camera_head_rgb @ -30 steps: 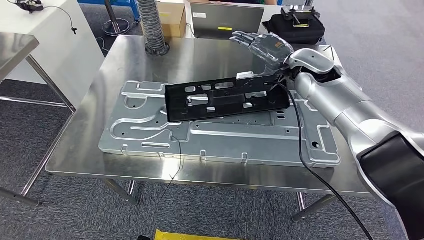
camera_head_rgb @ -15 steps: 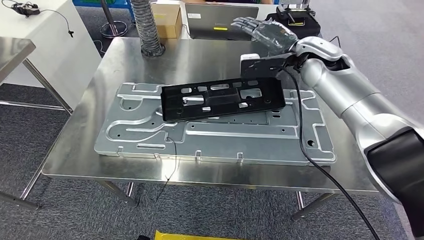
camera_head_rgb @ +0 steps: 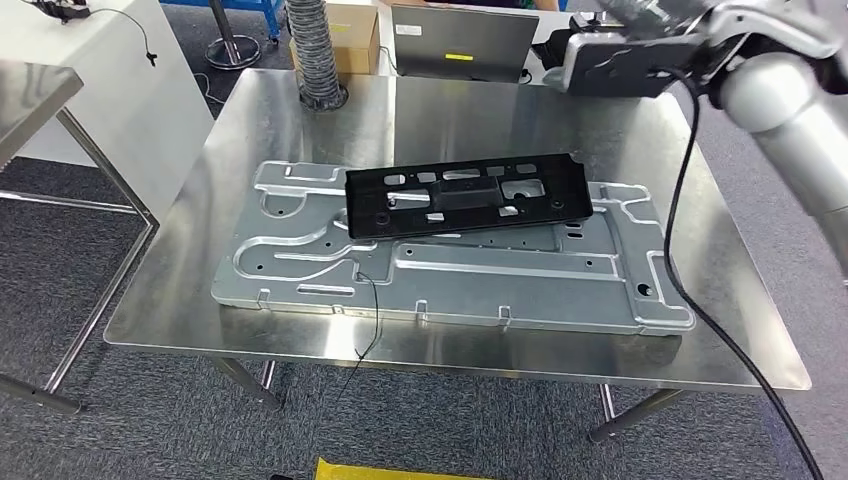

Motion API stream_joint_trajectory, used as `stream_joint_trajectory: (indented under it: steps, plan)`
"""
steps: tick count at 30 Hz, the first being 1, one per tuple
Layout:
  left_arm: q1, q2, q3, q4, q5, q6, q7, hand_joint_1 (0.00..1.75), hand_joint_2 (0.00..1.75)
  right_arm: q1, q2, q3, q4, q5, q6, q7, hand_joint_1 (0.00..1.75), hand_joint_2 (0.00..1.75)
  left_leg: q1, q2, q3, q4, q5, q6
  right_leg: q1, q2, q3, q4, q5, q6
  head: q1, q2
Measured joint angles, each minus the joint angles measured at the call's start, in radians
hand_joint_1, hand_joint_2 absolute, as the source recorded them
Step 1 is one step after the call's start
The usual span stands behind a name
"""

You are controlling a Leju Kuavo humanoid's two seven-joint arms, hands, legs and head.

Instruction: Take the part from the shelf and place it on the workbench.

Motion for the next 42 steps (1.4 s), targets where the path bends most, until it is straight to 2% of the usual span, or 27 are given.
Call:
stream_joint_trajectory:
  steps: [2, 4, 6, 7, 9, 10, 11, 12, 14, 15, 16, 18, 20, 21, 22, 24, 25, 26, 27, 29, 31, 32, 35, 37, 40, 41, 42]
  plan:
    - [0.0, -0.001, 0.0, 0.0, 0.002, 0.0, 0.0, 0.0, 0.0, -0.012, -0.066, -0.016, -0.078, -0.034, -0.004, 0.017, 0.0, 0.0, -0.001, -0.002, -0.005, 0.002, -0.001, -0.005, 0.007, -0.002, 0.026, -0.064, 0.013, -0.006, 0.0, 0.0]
    - [0.001, -0.001, 0.0, 0.0, 0.003, -0.001, 0.0, 0.0, 0.0, -0.002, -0.145, -0.038, -0.161, -0.066, -0.023, 0.033, 0.0, 0.0, -0.001, -0.006, -0.007, 0.002, -0.002, -0.013, 0.008, -0.003, 0.031, -0.074, 0.012, -0.011, 0.0, 0.0]
    - [0.002, -0.001, 0.0, 0.0, 0.003, -0.002, -0.001, 0.0, 0.0, 0.031, -0.237, -0.074, -0.245, -0.095, -0.055, 0.049, 0.0, 0.0, -0.001, -0.003, -0.015, 0.031, -0.027, -0.022, 0.001, -0.008, 0.041, -0.084, 0.014, -0.019, 0.0, 0.0]
    - [0.002, -0.001, 0.0, 0.0, 0.003, -0.002, -0.001, 0.0, 0.0, 0.055, -0.286, -0.098, -0.282, -0.112, -0.077, 0.056, 0.0, 0.0, 0.0, 0.0, -0.032, 0.073, -0.055, -0.026, -0.003, -0.011, 0.046, -0.088, 0.014, -0.022, 0.0, 0.0]
    - [0.003, -0.001, 0.0, 0.0, 0.004, -0.003, -0.002, 0.0, 0.0, 0.12, -0.386, -0.153, -0.345, -0.146, -0.132, 0.06, 0.0, 0.0, 0.006, 0.005, -0.085, 0.205, -0.119, -0.033, -0.002, -0.016, 0.052, -0.088, 0.011, -0.025, 0.0, 0.0]
    - [0.005, -0.001, 0.0, 0.0, 0.005, -0.003, -0.002, 0.0, 0.0, 0.157, -0.428, -0.179, -0.365, -0.159, -0.156, 0.058, 0.0, 0.0, 0.009, 0.005, -0.109, 0.259, -0.137, -0.036, -0.003, -0.017, 0.053, -0.088, 0.01, -0.025, 0.0, 0.0]
    - [0.006, 0.0, 0.0, 0.0, 0.006, -0.003, -0.003, 0.0, 0.0, 0.191, -0.466, -0.205, -0.383, -0.169, -0.176, 0.056, 0.0, 0.0, 0.012, 0.006, -0.119, 0.283, -0.137, -0.038, -0.004, -0.016, 0.054, -0.087, 0.008, -0.024, 0.0, 0.0]
    - [0.006, 0.0, 0.0, 0.0, 0.008, -0.003, -0.004, 0.0, 0.0, 0.224, -0.499, -0.229, -0.398, -0.177, -0.191, 0.054, 0.0, 0.0, 0.013, 0.006, -0.111, 0.267, -0.118, -0.039, -0.005, -0.013, 0.055, -0.086, 0.006, -0.022, 0.0, 0.0]
    - [0.004, 0.001, 0.0, 0.0, 0.011, -0.002, -0.005, 0.0, 0.0, 0.306, -0.562, -0.287, -0.422, -0.196, -0.234, 0.055, 0.0, 0.0, 0.016, 0.005, -0.045, 0.141, -0.054, -0.035, -0.008, -0.005, 0.063, -0.085, 0.001, -0.014, 0.0, 0.0]
    - [0.003, 0.001, 0.0, 0.0, 0.013, -0.002, -0.005, 0.0, 0.0, 0.364, -0.595, -0.324, -0.429, -0.212, -0.272, 0.057, 0.0, 0.0, 0.017, 0.005, -0.01, 0.075, -0.034, -0.032, -0.006, -0.003, 0.065, -0.082, -0.002, -0.009, 0.0, 0.0]
    - [0.002, 0.001, 0.0, 0.0, 0.016, -0.001, -0.005, 0.0, 0.0, 0.443, -0.629, -0.367, -0.433, -0.23, -0.317, 0.056, 0.0, 0.0, 0.016, 0.003, 0.013, 0.03, -0.025, -0.028, -0.004, -0.003, 0.067, -0.081, -0.004, -0.002, 0.0, 0.0]
    - [0.005, 0.0, 0.0, 0.0, 0.029, 0.0, -0.005, 0.0, 0.0, 0.666, -0.669, -0.503, -0.431, -0.223, -0.378, 0.021, 0.0, 0.0, 0.016, 0.0, 0.026, 0.003, -0.029, -0.019, 0.001, -0.005, 0.072, -0.086, -0.003, 0.009, 0.0, 0.0]
    - [0.012, 0.0, 0.001, 0.0, 0.046, 0.001, -0.007, 0.0, 0.0, 0.931, -0.643, -0.71, -0.434, -0.142, -0.296, -0.063, 0.0, 0.0, 0.022, -0.002, 0.035, -0.005, -0.026, -0.008, 0.001, -0.008, 0.08, -0.09, -0.006, 0.019, 0.001, 0.0]
    - [0.016, 0.0, 0.003, 0.0, 0.052, 0.0, -0.009, 0.0, 0.0, 1.05, -0.609, -0.834, -0.438, -0.099, -0.218, -0.11, 0.0, 0.0, 0.023, -0.003, 0.039, -0.009, -0.023, -0.002, -0.001, -0.009, 0.075, -0.074, -0.021, 0.024, 0.002, 0.0]
    - [0.017, 0.0, 0.004, 0.0, 0.057, -0.001, -0.011, 0.0, 0.0, 1.149, -0.564, -0.983, -0.443, -0.062, -0.141, -0.149, 0.0, 0.0, 0.022, -0.005, 0.04, -0.012, -0.019, 0.005, -0.004, -0.009, 0.059, -0.035, -0.047, 0.028, 0.002, 0.0]
    - [0.023, 0.0, 0.007, 0.0, 0.064, -0.003, -0.015, 0.0, 0.0, 1.291, -0.463, -1.318, -0.443, -0.007, -0.043, -0.2, 0.0, 0.0, 0.014, -0.017, 0.031, -0.013, -0.014, 0.014, -0.009, -0.007, -0.001, 0.099, -0.115, 0.034, 0.002, 0.0]
    - [0.03, 0.0, 0.008, 0.0, 0.067, -0.003, -0.016, 0.0, 0.0, 1.337, -0.404, -1.49, -0.44, 0.024, -0.005, -0.219, 0.0, 0.0, 0.011, -0.026, 0.027, -0.012, -0.012, 0.017, -0.009, -0.006, -0.03, 0.161, -0.139, 0.036, 0.002, 0.0]
    - [0.038, 0.001, 0.009, 0.0, 0.07, -0.005, -0.017, 0.0, 0.0, 1.369, -0.343, -1.643, -0.437, 0.056, 0.034, -0.24, 0.0, 0.0, 0.009, -0.034, 0.025, -0.012, -0.011, 0.018, -0.01, -0.004, -0.046, 0.193, -0.145, 0.037, 0.002, 0.0]
    - [0.045, 0.002, 0.011, 0.0, 0.073, -0.006, -0.018, 0.0, 0.0, 1.393, -0.285, -1.776, -0.433, 0.09, 0.071, -0.262, 0.0, 0.0, 0.008, -0.04, 0.025, -0.012, -0.011, 0.018, -0.01, -0.004, -0.043, 0.186, -0.13, 0.036, 0.002, 0.0]
    - [0.053, 0.002, 0.015, 0.0, 0.08, -0.01, -0.02, 0.0, 0.0, 1.425, -0.185, -1.968, -0.425, 0.152, 0.121, -0.296, 0.0, 0.0, 0.004, -0.044, 0.028, -0.01, -0.013, 0.015, -0.011, -0.009, 0.013, 0.061, -0.064, 0.029, 0.002, 0.0]
    - [0.051, 0.003, 0.017, 0.0, 0.086, -0.012, -0.022, 0.0, 0.0, 1.436, -0.11, -2.083, -0.408, 0.206, 0.127, -0.322, 0.0, 0.0, -0.003, -0.037, 0.029, -0.008, -0.016, 0.009, -0.006, -0.014, 0.064, -0.054, -0.019, 0.019, 0.002, 0.0]
    - [0.05, 0.003, 0.018, 0.0, 0.089, -0.013, -0.022, 0.0, 0.0, 1.437, -0.075, -2.128, -0.394, 0.235, 0.118, -0.336, 0.0, 0.0, -0.005, -0.033, 0.03, -0.008, -0.016, 0.005, -0.002, -0.013, 0.072, -0.076, -0.013, 0.014, 0.002, 0.0]
    - [0.046, 0.004, 0.019, 0.0, 0.096, -0.015, -0.023, 0.0, 0.0, 1.437, 0.022, -2.231, -0.333, 0.316, 0.067, -0.375, 0.0, 0.0, -0.006, -0.02, 0.032, -0.005, -0.021, -0.009, 0.0, -0.002, 0.07, -0.082, -0.004, -0.003, 0.002, 0.0]
    - [0.043, 0.005, 0.019, 0.0, 0.099, -0.016, -0.023, 0.0, 0.0, 1.436, 0.074, -2.272, -0.285, 0.349, 0.027, -0.398, 0.0, 0.0, -0.007, -0.012, 0.016, 0.043, -0.067, -0.019, -0.005, -0.001, 0.067, -0.088, 0.005, -0.017, 0.002, 0.0]
    - [0.04, 0.006, 0.019, 0.0, 0.101, -0.016, -0.022, 0.0, 0.0, 1.435, 0.128, -2.315, -0.231, 0.368, 0.001, -0.411, 0.0, 0.0, -0.006, -0.006, -0.043, 0.221, -0.186, -0.025, -0.005, -0.002, 0.049, -0.089, 0.019, -0.028, 0.002, 0.0]
    - [0.04, 0.006, 0.019, 0.0, 0.101, -0.017, -0.021, 0.0, 0.0, 1.435, 0.141, -2.326, -0.218, 0.372, -0.002, -0.41, 0.0, 0.0, -0.006, -0.005, -0.049, 0.257, -0.204, -0.026, -0.005, -0.002, 0.04, -0.088, 0.025, -0.028, 0.002, 0.0]
    - [0.04, 0.007, 0.019, 0.0, 0.101, -0.017, -0.02, 0.0, 0.0, 1.435, 0.153, -2.337, -0.205, 0.377, -0.008, -0.407, 0.0, 0.0, -0.006, -0.005, -0.036, 0.256, -0.203, -0.025, -0.004, -0.001, 0.032, -0.088, 0.032, -0.028, 0.002, 0.0]
